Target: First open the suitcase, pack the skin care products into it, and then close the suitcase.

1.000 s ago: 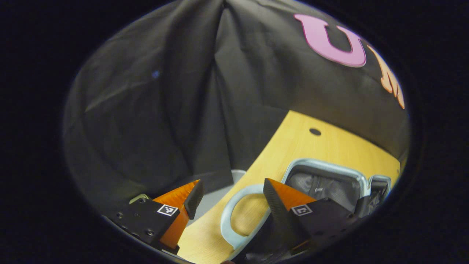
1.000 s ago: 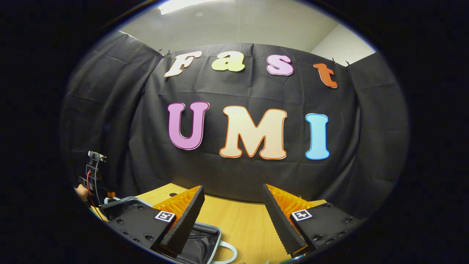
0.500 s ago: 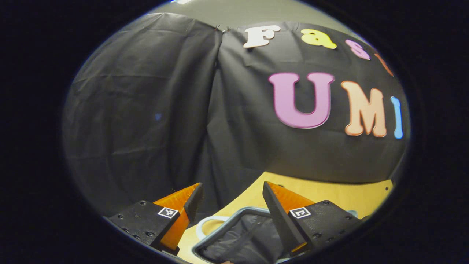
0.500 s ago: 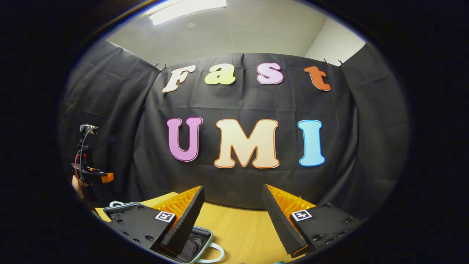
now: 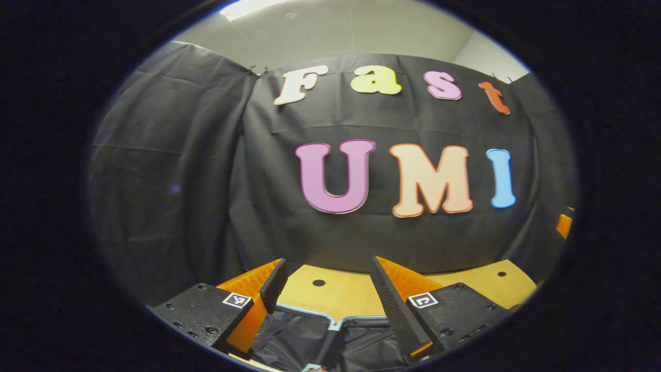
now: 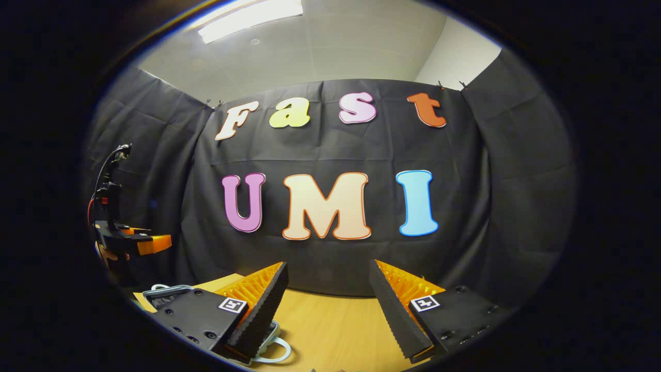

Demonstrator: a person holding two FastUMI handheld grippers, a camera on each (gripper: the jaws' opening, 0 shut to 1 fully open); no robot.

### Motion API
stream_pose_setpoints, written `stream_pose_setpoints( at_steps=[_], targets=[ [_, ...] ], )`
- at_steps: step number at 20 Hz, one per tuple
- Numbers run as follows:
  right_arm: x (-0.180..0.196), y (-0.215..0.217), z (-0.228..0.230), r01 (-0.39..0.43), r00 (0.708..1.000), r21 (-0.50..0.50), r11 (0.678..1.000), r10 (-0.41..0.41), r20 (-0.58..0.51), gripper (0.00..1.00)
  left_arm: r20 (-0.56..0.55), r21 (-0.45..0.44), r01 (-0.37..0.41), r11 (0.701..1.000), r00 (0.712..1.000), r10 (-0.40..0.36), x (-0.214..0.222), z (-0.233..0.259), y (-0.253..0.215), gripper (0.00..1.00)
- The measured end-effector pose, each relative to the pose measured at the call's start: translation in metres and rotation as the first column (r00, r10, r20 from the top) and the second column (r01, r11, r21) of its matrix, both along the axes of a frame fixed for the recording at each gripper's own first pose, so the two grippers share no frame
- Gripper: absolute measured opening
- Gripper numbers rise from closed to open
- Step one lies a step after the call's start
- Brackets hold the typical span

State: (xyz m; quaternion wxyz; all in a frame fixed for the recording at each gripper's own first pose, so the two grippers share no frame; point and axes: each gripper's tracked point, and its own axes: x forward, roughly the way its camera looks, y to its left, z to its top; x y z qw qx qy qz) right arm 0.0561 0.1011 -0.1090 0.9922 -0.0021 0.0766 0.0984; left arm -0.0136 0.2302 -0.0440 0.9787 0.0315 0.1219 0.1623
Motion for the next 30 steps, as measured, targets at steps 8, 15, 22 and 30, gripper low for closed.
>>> stream_pose_setpoints(
  at_steps=[8, 15, 22, 30],
  targets=[
    [-0.009, -0.071, -0.005, 0.051, 0.999, -0.035, 0.998, -0.052, -0.008, 0.99, -0.069, -0.122, 0.179, 0.976, 0.98, -0.189, 0.005, -0.055, -0.134, 0.94],
    [-0.023, -0.12, -0.012, 0.065, 0.997, -0.053, 0.996, -0.067, -0.029, 0.96, -0.2, -0.224, 0.245, 0.943, 0.936, -0.29, -0.016, -0.12, -0.235, 0.95],
    [-0.033, -0.159, -0.032, 0.083, 0.993, -0.068, 0.994, -0.089, -0.083, 0.99, -0.336, -0.304, 0.259, 0.917, 0.871, -0.357, -0.028, -0.203, -0.286, 0.95],
    [-0.048, -0.162, -0.062, 0.056, 0.985, -0.106, 0.993, -0.072, -0.156, 0.99, -0.509, -0.405, 0.213, 0.889, 0.755, -0.413, -0.089, -0.302, -0.331, 0.89]
  ],
)
